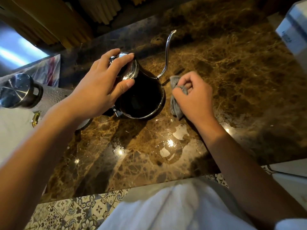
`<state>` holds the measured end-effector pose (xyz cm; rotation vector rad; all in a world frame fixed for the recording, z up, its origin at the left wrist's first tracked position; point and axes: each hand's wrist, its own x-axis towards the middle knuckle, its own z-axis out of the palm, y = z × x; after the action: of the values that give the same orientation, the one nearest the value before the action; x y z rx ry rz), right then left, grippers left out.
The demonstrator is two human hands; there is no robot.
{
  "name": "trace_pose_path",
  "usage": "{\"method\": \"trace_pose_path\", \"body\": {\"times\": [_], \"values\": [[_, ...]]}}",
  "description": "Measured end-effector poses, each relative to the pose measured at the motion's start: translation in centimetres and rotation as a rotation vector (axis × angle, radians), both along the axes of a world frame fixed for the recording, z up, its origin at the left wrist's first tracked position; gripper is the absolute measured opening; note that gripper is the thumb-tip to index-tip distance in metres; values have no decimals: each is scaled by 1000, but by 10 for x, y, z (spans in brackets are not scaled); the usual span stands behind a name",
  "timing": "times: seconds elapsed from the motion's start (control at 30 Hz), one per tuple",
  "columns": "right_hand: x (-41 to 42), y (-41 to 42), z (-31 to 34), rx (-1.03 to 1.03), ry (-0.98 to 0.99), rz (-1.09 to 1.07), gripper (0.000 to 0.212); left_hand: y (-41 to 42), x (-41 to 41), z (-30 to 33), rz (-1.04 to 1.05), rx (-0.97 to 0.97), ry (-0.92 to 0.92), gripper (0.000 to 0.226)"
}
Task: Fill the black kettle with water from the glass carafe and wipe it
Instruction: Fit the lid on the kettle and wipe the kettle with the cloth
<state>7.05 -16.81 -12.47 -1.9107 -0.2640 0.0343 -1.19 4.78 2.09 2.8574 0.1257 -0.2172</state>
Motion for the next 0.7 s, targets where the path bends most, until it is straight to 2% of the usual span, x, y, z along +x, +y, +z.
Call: {"method": "trace_pose_path", "body": {"times": [0.1, 0.2, 0.37, 0.53, 0.7], "values": [[16, 15, -1, 73, 56, 41, 18, 4, 1, 1, -17, -23, 4, 72], [25, 29, -14, 2, 140, 145, 17, 10, 1, 2, -51, -69, 8, 65], [36, 35, -26, -103, 88, 160, 19, 19, -1, 1, -82, -133, 33, 63], [42, 29, -15, -170, 101, 254, 16, 20, 0, 0, -92, -103, 31, 66], [-3, 15, -22, -167, 57, 241, 15, 13, -1, -3, -77, -35, 16, 69]]}}
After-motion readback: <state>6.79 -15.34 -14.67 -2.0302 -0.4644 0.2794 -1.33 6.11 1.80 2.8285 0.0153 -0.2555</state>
